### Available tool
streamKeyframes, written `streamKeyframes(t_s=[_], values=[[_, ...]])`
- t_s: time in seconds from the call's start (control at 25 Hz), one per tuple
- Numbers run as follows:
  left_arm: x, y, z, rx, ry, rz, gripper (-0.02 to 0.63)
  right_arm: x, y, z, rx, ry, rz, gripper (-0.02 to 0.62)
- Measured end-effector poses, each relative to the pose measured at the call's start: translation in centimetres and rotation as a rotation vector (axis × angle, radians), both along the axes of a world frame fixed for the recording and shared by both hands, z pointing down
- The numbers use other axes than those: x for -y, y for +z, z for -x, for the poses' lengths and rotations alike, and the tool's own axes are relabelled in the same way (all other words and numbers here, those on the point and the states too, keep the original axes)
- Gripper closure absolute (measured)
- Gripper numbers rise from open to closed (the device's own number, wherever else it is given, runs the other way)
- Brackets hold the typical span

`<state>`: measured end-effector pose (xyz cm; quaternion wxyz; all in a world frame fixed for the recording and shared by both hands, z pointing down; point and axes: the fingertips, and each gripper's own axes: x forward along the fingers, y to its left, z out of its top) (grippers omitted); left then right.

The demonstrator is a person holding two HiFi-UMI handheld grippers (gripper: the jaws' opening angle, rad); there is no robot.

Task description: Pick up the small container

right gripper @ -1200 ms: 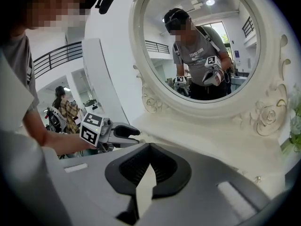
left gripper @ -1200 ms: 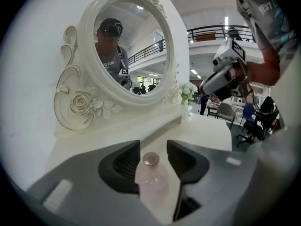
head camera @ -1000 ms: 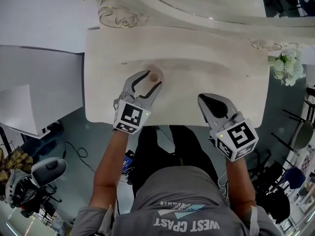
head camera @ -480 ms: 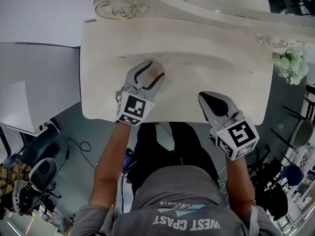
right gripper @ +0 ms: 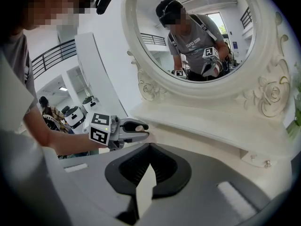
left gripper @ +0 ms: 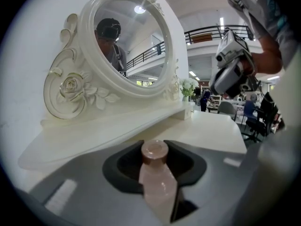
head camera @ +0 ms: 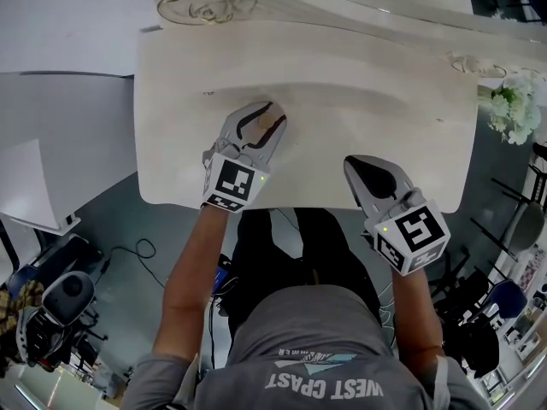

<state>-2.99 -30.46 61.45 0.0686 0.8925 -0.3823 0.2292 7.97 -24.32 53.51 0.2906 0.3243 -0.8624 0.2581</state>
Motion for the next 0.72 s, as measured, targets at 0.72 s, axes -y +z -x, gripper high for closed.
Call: streamKeyframes(t_s=[0.72], values=[[-1.5,-1.9,0.5,0.040,0.012,0.014,0.482,-0.1,-1.9,0.2,0.006,0.000,-0.033,0.594]])
